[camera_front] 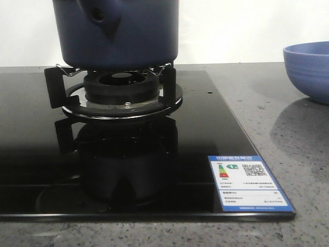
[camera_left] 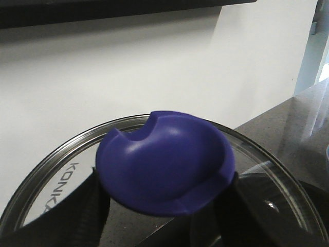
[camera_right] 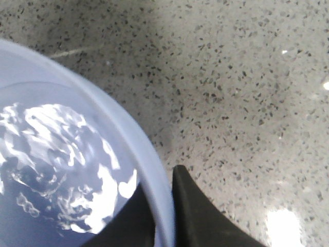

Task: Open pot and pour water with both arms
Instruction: 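Reach the right gripper to the light blue bowl rim and grasp it, then lift the water-filled bowl with the right gripper toward the pot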

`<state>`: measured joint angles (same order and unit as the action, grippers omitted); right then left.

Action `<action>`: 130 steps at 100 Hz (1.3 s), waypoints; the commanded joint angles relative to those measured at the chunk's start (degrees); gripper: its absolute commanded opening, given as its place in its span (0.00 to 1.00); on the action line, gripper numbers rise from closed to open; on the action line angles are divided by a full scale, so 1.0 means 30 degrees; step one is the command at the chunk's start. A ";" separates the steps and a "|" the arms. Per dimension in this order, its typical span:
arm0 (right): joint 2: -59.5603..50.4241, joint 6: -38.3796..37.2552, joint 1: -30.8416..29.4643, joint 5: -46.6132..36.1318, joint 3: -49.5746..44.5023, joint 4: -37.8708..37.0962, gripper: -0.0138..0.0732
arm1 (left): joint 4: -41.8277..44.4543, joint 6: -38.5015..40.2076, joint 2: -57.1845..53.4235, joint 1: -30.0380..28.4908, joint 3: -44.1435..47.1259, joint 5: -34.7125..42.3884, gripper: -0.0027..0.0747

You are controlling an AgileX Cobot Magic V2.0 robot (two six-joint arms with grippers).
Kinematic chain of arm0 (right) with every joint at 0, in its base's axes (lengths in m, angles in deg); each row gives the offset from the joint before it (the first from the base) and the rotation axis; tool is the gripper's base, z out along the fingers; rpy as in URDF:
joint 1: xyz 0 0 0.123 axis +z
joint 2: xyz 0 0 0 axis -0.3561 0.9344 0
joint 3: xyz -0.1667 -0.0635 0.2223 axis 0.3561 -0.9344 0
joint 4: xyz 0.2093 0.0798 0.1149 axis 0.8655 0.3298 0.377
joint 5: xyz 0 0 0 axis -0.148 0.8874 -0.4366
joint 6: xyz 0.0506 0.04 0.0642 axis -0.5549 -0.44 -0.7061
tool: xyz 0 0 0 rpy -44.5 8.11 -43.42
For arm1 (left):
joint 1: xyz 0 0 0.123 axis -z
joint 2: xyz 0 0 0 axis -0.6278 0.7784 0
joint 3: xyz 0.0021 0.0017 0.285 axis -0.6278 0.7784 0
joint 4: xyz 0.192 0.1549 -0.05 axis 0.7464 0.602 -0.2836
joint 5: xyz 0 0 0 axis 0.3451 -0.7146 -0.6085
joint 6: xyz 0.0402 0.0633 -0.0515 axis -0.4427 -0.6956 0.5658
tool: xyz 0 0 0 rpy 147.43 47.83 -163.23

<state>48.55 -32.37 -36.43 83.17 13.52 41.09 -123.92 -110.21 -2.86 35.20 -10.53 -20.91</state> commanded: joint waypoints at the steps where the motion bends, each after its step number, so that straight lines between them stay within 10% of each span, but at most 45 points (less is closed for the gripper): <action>1: -0.0817 0.0089 -0.0143 0.0337 0.1406 0.0644 0.09 | -0.1680 0.0081 -0.0805 -0.0032 -0.0741 -0.0111 0.44; 60: 0.0121 0.0372 0.4222 0.5437 1.0484 0.1929 0.09 | -0.1680 0.0081 -0.0805 -0.0032 -0.0741 0.0937 0.44; 130: 0.5623 -0.0775 1.0479 0.4585 1.9544 0.2125 0.09 | -0.1680 0.0127 -0.0805 -0.0607 -0.0741 0.3730 0.44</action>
<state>67.39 -34.34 -5.77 99.99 69.18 45.25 -124.37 -110.21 -2.86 34.53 -10.53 -10.30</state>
